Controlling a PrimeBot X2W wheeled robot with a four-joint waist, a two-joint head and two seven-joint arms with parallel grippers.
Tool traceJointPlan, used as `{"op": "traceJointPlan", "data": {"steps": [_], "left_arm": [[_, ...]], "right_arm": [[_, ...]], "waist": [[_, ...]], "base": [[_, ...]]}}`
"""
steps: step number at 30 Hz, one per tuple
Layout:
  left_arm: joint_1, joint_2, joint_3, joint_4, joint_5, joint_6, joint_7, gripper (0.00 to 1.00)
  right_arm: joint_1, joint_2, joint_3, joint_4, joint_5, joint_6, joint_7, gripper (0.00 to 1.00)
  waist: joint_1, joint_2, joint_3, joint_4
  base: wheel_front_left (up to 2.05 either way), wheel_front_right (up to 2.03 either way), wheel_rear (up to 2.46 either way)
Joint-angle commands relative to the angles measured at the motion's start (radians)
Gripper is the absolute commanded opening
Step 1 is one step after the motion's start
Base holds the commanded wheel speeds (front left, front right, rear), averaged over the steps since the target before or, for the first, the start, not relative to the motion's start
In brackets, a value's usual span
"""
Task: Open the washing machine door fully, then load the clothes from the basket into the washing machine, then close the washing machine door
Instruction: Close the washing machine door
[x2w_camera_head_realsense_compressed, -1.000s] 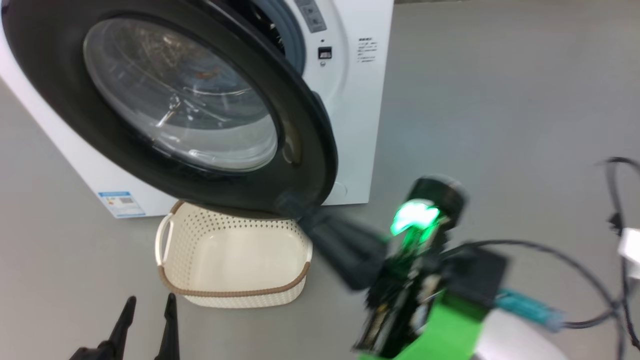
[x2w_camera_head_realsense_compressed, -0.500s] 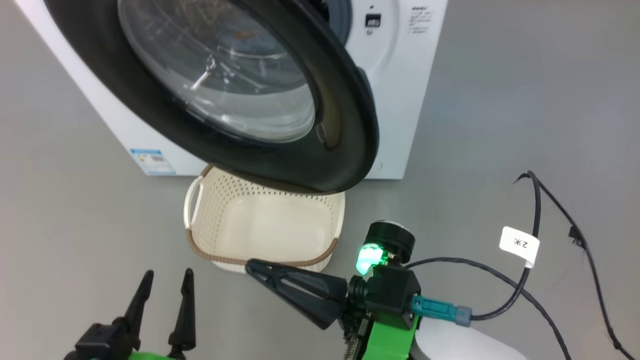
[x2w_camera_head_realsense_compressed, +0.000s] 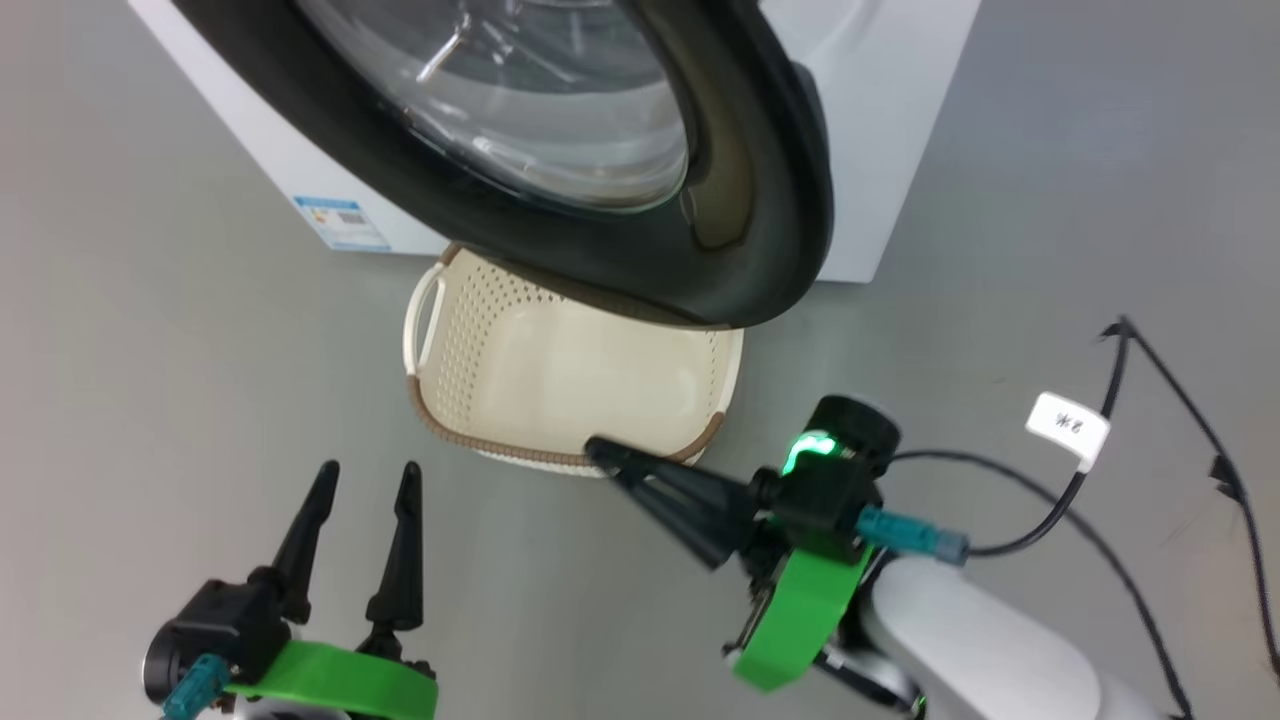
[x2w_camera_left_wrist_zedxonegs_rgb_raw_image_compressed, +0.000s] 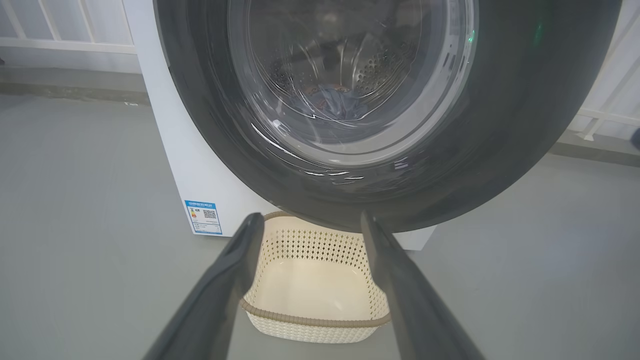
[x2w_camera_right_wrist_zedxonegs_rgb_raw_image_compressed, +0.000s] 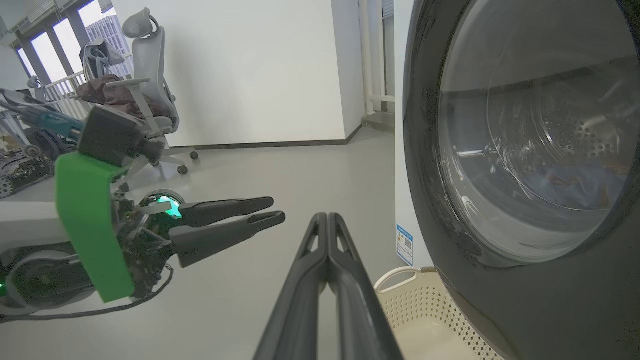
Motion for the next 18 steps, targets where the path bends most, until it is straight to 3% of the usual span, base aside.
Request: {"op": "traceJointPlan", "data": {"steps": [1, 18], "left_arm": [[-0.033, 0.01, 0.027, -0.032, -0.001, 0.006, -0.006, 1.0], [-0.065, 0.01, 0.006, -0.041, -0.016, -0.001, -0.006, 1.0]], "right_arm": [[-0.015, 0.009, -0.012, -0.011, -0.005, 0.002, -0.013, 0.0], [-0.135, 0.038, -0.27, 0.15, -0.069, 0.002, -0.039, 0.0]], "waist": [[0.0, -0.0001, 0.031, 0.022], [0.0, -0.0001, 0.104, 0.042]], "base": [[0.0, 0.0, 0.0], [0.0, 0.0, 0.0]]}}
